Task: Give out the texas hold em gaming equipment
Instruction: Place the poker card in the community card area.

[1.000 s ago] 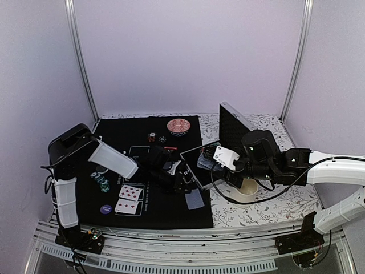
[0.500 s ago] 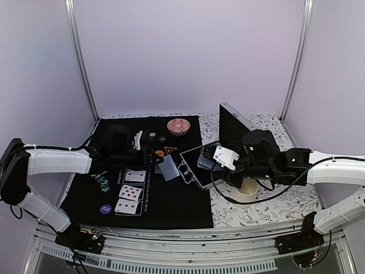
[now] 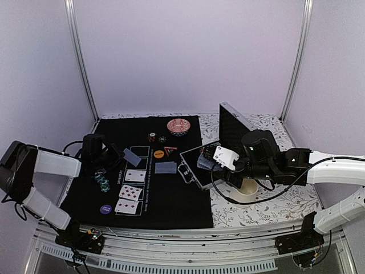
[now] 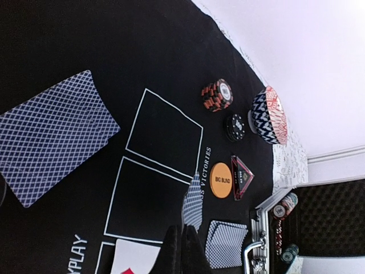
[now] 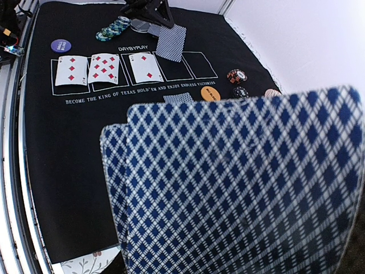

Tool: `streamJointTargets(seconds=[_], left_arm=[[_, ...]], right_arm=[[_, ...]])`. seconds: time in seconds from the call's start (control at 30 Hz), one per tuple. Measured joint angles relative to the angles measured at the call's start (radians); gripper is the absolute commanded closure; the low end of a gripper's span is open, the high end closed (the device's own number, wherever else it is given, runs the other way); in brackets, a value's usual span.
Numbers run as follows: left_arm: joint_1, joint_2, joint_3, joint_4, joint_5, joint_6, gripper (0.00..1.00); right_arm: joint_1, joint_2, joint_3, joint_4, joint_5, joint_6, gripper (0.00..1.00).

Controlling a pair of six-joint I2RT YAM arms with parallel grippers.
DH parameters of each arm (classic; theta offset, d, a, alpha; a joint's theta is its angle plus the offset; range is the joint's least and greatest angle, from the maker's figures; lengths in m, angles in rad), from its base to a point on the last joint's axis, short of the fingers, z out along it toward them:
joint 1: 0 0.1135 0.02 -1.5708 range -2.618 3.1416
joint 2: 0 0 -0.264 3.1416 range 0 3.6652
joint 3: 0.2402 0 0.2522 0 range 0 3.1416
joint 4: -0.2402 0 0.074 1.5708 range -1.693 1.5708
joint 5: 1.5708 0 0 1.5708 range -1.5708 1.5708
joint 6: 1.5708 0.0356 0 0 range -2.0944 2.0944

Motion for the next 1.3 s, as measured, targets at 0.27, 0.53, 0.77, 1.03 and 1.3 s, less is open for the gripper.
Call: streamJointTargets(seconds=[0.27,0.53,0.77,1.03,1.3], left_arm=[[0.01,0.15,-0.008,0.169,-0.041,-0.086,1.0],[-0.02,0.25,-0.055,0.294,-0.098,-0.203,1.0],[-0.092,0.268,-0.055,0.34,-0.186,-0.293,1.0],[-0.128,0.275,-0.058,0.333,-0.252,-0.346,0.79],[-0.141,0.253,-0.032,0.193,-0.291,-0.313,0.61]], right_arm=[[0.0,0.0,0.0,0.0,0.0,0.0,0.59],[0.0,0.015,0.0,-0.001,-0.002,0.0,0.59],[0.0,0.018,0.0,-0.002,-0.002,0.0,0.59],[0.0,0.018,0.0,-0.004,-0.002,0.0,0.59],[0.0,0.018,0.0,-0.005,-0.002,0.0,0.59]])
